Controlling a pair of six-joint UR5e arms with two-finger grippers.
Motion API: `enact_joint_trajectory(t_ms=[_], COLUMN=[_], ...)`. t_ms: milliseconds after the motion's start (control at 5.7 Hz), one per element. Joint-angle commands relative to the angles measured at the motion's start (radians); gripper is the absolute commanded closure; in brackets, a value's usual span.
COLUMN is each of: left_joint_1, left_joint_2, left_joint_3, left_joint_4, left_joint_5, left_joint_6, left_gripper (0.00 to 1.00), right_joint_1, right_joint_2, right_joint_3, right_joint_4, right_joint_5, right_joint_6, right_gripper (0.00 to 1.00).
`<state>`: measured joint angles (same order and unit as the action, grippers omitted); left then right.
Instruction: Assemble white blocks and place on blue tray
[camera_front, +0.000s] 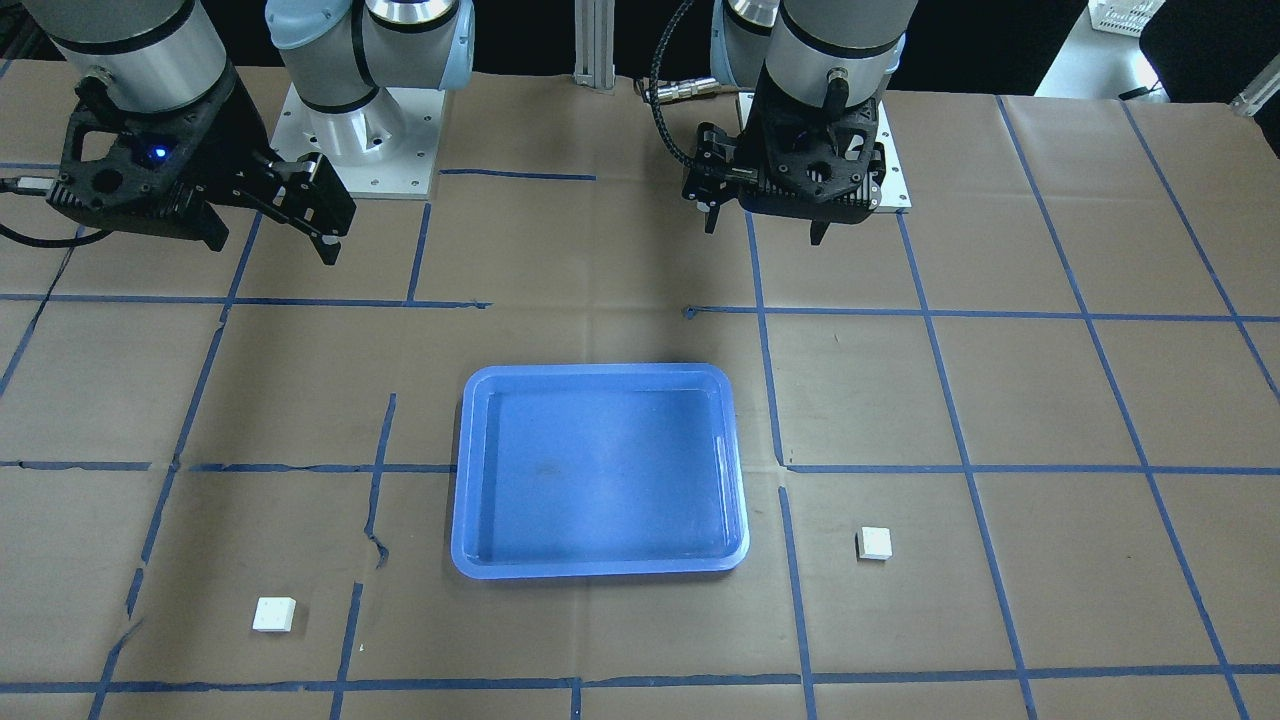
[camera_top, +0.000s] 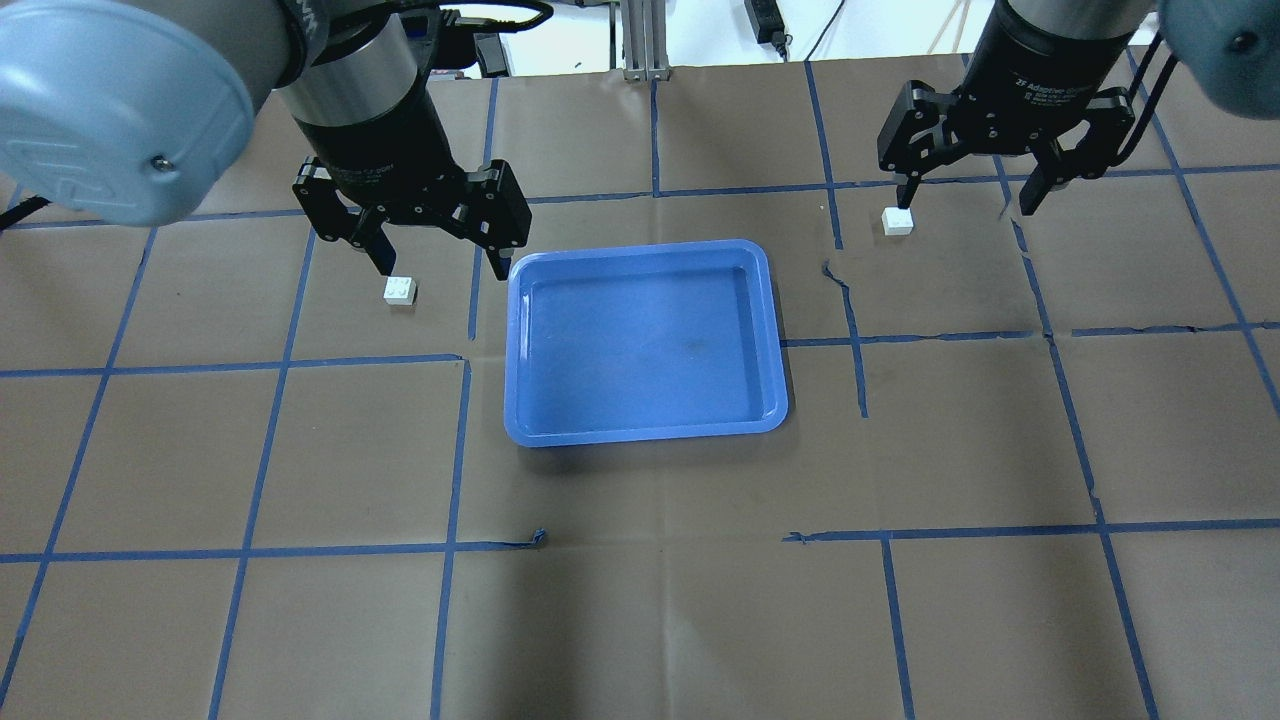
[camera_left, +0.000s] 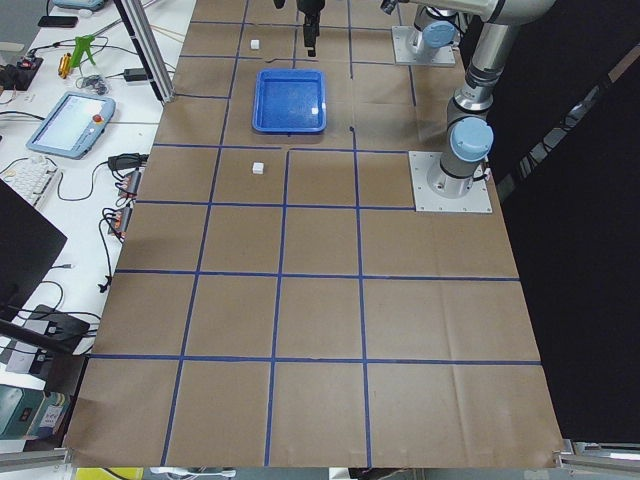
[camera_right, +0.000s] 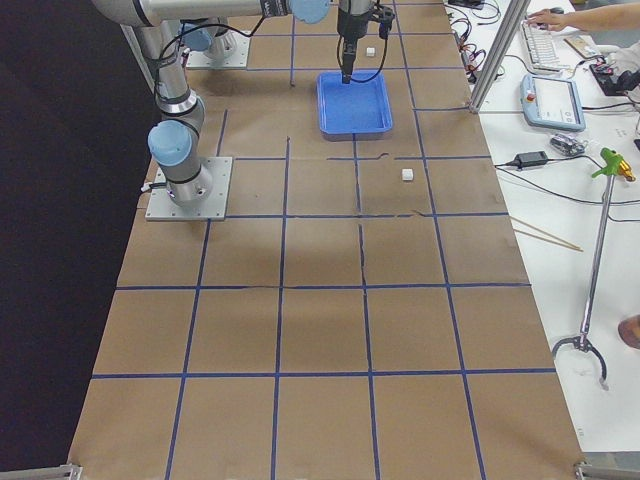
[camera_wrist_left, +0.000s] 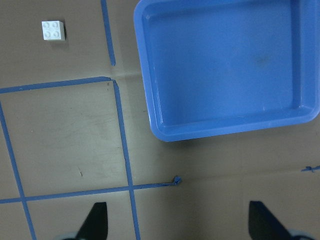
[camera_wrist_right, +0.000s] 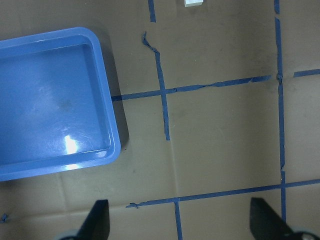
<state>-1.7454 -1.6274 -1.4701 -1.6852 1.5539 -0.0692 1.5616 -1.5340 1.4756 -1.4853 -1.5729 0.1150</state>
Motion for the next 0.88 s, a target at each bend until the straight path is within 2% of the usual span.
enact_joint_trajectory(t_ms=[0, 175, 702], left_joint_1=[0.000, 0.001, 0.024], left_joint_2=[0.003, -0.003, -0.044], left_joint_3=[0.001, 0.001, -0.007], left_joint_4=[-0.002, -0.002, 0.028], left_joint_5=[0.000, 0.006, 0.020], left_joint_6=[0.000, 0.015, 0.227], left_gripper=[0.01, 0.01, 0.01], right_joint_1=[0.000, 0.000, 0.000], right_joint_2=[0.000, 0.000, 0.000], right_joint_3=[0.000, 0.000, -0.001], right_joint_4=[0.000, -0.003, 0.000], right_joint_5=[-0.001, 0.001, 0.001], right_joint_6=[0.000, 0.000, 0.000], right_gripper=[0.00, 0.00, 0.00])
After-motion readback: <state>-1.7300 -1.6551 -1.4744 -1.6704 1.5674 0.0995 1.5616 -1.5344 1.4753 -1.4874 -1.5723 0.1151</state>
